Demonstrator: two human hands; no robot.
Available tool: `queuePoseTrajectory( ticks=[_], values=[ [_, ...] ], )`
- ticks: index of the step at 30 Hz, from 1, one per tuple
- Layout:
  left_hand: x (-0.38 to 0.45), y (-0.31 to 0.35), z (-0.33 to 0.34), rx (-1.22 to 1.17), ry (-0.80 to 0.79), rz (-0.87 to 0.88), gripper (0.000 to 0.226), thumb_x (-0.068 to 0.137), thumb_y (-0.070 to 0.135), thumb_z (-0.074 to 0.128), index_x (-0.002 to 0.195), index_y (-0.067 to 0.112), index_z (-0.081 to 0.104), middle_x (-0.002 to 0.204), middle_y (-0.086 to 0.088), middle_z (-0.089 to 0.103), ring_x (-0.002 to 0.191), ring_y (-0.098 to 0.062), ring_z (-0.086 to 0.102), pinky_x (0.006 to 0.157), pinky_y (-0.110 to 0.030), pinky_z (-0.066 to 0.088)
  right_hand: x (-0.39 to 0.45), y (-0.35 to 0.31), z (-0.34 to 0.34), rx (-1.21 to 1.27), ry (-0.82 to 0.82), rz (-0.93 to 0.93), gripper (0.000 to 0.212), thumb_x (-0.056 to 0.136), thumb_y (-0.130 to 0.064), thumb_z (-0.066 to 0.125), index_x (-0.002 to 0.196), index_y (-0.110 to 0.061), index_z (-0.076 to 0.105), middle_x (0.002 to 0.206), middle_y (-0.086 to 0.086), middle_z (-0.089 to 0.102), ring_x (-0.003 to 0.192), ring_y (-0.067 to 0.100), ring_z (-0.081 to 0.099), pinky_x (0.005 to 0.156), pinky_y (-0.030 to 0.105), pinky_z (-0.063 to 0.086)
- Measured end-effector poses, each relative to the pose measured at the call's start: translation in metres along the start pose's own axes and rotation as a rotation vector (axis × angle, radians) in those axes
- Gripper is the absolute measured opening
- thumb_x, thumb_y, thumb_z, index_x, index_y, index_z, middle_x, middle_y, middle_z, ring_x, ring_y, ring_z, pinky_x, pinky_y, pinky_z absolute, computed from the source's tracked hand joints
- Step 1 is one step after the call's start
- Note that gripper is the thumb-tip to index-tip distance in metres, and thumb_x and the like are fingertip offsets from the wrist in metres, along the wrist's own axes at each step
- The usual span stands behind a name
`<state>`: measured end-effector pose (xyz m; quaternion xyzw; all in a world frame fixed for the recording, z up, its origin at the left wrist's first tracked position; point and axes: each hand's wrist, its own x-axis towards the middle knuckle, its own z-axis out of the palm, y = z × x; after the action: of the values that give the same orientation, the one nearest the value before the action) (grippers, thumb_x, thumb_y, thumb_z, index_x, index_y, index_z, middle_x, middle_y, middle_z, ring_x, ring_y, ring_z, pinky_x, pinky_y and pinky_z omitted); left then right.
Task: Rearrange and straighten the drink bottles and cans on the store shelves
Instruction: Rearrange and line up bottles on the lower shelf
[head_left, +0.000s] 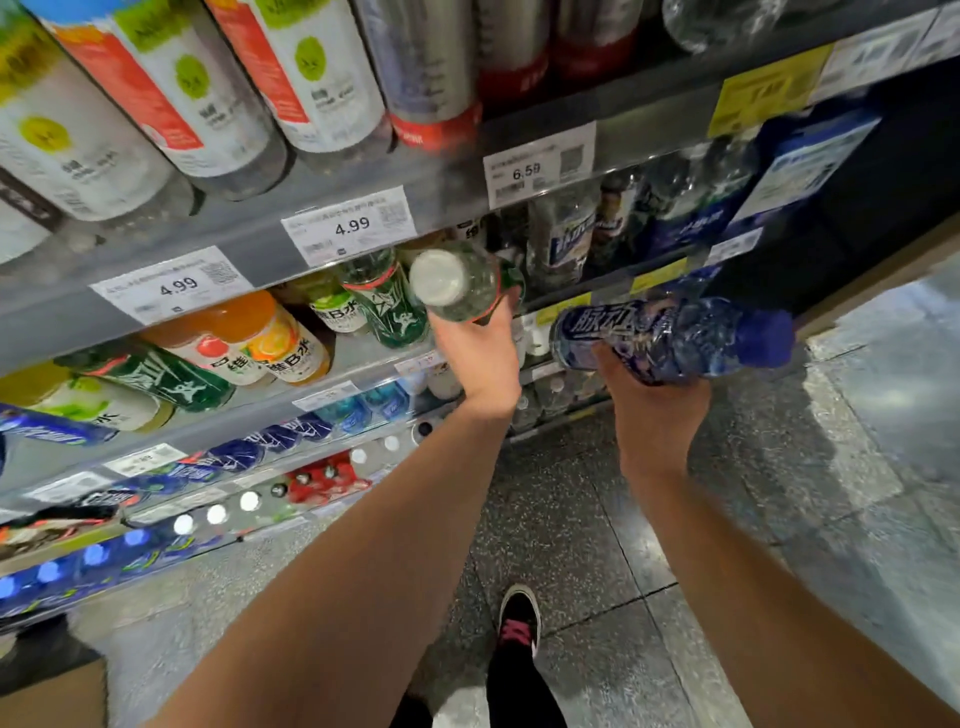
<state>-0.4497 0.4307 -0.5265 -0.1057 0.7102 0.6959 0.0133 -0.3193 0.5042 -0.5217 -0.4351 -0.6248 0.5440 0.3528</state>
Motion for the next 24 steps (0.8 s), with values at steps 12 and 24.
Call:
queuePoseTrajectory(
  ticks=[12, 24],
  values=[
    [0.048, 0.021, 0.031, 0.593, -0.162, 0.124, 0.039, 0.070, 0.034, 0.088, 0.098, 0.012, 0.074, 0.101, -0.007, 0.075, 0.092, -0.021, 0.070, 0.083, -0.036, 0.058, -0.013, -0.004, -0.007, -0.137, -0.212, -0.037, 0.038, 0.068, -0.023, 0.091, 0.086, -0.037, 0.061, 0.085, -0.025, 0.069, 0.087, -0.012, 0.065, 0.085, 0.015, 0.050],
    [0.021, 0.024, -0.088, 0.363, -0.266, 0.022, 0.039, 0.092, 0.013, 0.071, 0.129, 0.012, 0.062, 0.111, -0.001, 0.068, 0.081, 0.003, 0.064, 0.076, -0.011, 0.049, -0.071, -0.033, 0.038, -0.212, -0.414, 0.003, 0.040, 0.068, -0.026, 0.090, 0.094, -0.033, 0.060, 0.099, -0.007, 0.073, 0.098, 0.015, 0.070, 0.096, 0.036, 0.055]
  ],
)
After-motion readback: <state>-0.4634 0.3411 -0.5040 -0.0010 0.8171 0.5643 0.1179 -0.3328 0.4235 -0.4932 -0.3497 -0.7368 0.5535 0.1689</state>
